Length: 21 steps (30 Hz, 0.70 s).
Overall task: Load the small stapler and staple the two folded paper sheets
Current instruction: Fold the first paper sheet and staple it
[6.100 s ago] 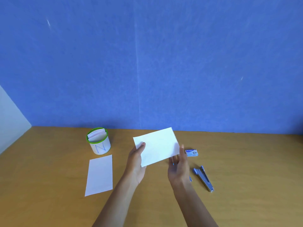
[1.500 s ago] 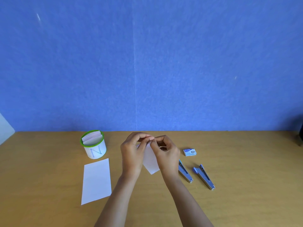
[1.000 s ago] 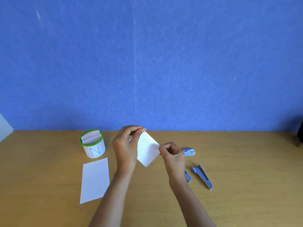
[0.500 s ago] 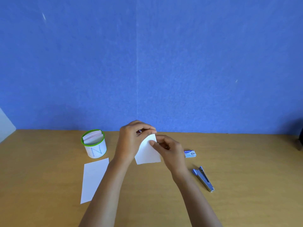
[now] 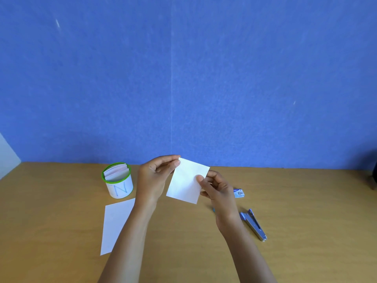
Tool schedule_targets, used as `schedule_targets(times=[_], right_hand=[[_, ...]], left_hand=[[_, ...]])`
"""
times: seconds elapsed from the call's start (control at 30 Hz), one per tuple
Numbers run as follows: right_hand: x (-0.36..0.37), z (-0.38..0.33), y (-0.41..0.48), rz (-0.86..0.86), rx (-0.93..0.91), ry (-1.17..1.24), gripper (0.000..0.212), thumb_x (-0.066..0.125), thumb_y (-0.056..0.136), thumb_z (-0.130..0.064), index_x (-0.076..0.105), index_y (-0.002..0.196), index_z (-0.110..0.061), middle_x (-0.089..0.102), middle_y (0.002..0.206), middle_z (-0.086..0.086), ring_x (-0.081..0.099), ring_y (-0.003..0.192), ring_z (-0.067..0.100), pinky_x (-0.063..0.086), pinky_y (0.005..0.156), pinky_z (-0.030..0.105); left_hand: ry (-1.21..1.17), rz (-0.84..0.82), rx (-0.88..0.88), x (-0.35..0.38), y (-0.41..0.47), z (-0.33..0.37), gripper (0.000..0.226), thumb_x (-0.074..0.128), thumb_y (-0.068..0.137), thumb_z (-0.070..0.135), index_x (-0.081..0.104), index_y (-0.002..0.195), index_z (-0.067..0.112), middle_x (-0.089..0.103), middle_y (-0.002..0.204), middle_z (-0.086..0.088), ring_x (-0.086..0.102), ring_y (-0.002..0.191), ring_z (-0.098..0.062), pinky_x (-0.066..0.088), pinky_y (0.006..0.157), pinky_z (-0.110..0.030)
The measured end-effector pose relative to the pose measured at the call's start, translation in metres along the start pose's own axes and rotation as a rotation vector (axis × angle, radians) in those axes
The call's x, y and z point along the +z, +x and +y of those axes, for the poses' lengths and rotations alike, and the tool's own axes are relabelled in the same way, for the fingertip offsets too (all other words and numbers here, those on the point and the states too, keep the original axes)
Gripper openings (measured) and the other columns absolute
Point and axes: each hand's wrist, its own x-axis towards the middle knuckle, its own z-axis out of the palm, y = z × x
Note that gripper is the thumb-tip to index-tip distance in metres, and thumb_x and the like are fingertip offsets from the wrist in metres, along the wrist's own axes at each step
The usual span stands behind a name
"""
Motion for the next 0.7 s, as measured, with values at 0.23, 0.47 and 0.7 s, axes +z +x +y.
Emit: schedule_targets(times=[0.23,0.47,0.7], right_hand=[[0.006,-0.005,0.003,0.031,-0.279,-0.484,0.011,0.066,0.086,-0.022,0.070,0.093,-0.030,0.070,0.087,-0.022,0.062,0.082,-0.003,0.043,0.065,0.010],[0.000,-0.009,0.008,0.228,0.006,0.133,0.010,0.067,0.086,-0.019,0.075,0.081,-0.022,0.072,0.076,-0.010,0.064,0.073,0.003,0.053,0.066,0.019],[0.010,-0.001,0.003,0.379,0.063,0.373,0.009,0.067,0.086,-0.017,0.072,0.080,-0.022,0.075,0.076,-0.010,0.069,0.072,0.003,0.054,0.060,0.016]], left_hand=[[0.282,-0.127,0.145,0.007,-0.002,-0.002,0.026,0.072,0.080,0.009,0.071,0.075,0.034,0.072,0.077,0.023,0.065,0.077,0.006,0.043,0.068,-0.003],[0.223,-0.050,0.035,-0.009,-0.001,-0.012,0.017,0.072,0.080,0.008,0.069,0.088,0.023,0.070,0.077,0.005,0.062,0.062,0.001,0.047,0.064,-0.008],[0.001,-0.084,-0.194,0.006,-0.022,-0.024,0.012,0.074,0.079,0.016,0.071,0.084,0.026,0.073,0.071,0.015,0.061,0.063,0.005,0.049,0.057,-0.008]])
